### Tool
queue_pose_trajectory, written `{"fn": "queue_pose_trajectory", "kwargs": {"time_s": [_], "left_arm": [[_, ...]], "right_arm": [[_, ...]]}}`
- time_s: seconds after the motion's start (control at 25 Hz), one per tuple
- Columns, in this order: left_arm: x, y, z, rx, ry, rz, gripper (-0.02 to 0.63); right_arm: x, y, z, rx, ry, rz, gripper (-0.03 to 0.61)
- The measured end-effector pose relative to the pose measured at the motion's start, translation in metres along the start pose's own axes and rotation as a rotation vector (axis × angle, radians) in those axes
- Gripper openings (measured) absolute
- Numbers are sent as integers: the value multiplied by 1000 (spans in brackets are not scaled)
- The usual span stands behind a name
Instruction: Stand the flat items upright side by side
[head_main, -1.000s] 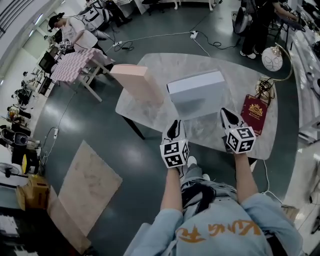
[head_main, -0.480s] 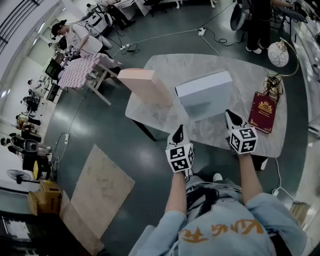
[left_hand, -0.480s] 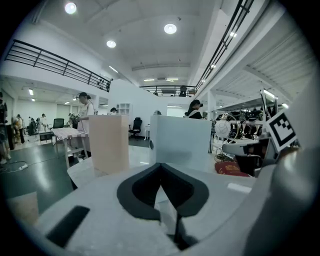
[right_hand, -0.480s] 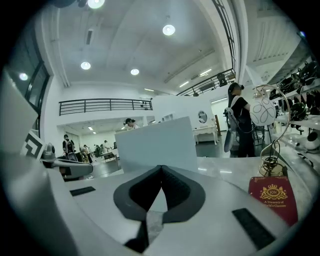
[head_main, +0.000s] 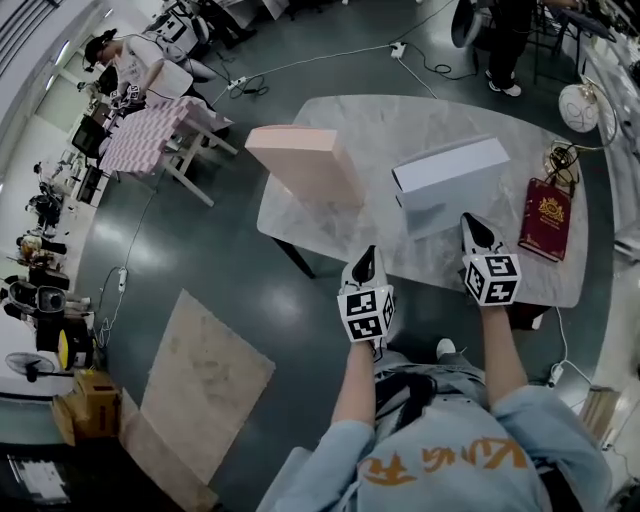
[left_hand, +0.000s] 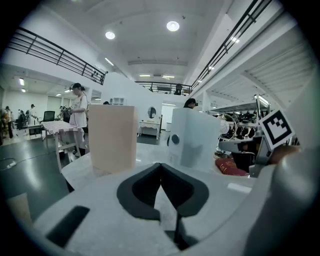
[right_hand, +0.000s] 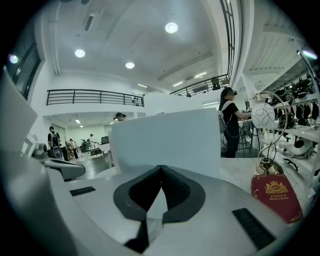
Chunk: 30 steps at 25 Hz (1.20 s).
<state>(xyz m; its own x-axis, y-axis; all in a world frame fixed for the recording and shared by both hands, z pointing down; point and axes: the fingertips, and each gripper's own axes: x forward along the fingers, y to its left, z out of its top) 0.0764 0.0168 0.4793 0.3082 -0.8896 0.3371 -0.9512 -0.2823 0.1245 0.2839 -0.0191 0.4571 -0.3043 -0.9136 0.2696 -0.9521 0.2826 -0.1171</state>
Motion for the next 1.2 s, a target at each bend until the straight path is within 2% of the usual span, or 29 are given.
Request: {"fn": "queue_pose_trajectory", "kwargs": {"time_s": [0.32,0.6,0.88,1.08,1.2], "left_arm": [[9,57,5,-9,10,-115,12],[12,76,-6,-21,40,-220,12],[7,95,-6,-46,36,-248,12],[-1,102,-9,-86,26,-229,12],[-6,102,-15,-86,38,-222,12]], "right_arm": [[19,49,6,-12,-16,-122,0],[16,74,-1,-22,-11,-231,2],[13,98,4,-83,-8,-287,2],[17,109,7,-112,9,-278,2],[18,121,26,-135,-31,-262,2]]}}
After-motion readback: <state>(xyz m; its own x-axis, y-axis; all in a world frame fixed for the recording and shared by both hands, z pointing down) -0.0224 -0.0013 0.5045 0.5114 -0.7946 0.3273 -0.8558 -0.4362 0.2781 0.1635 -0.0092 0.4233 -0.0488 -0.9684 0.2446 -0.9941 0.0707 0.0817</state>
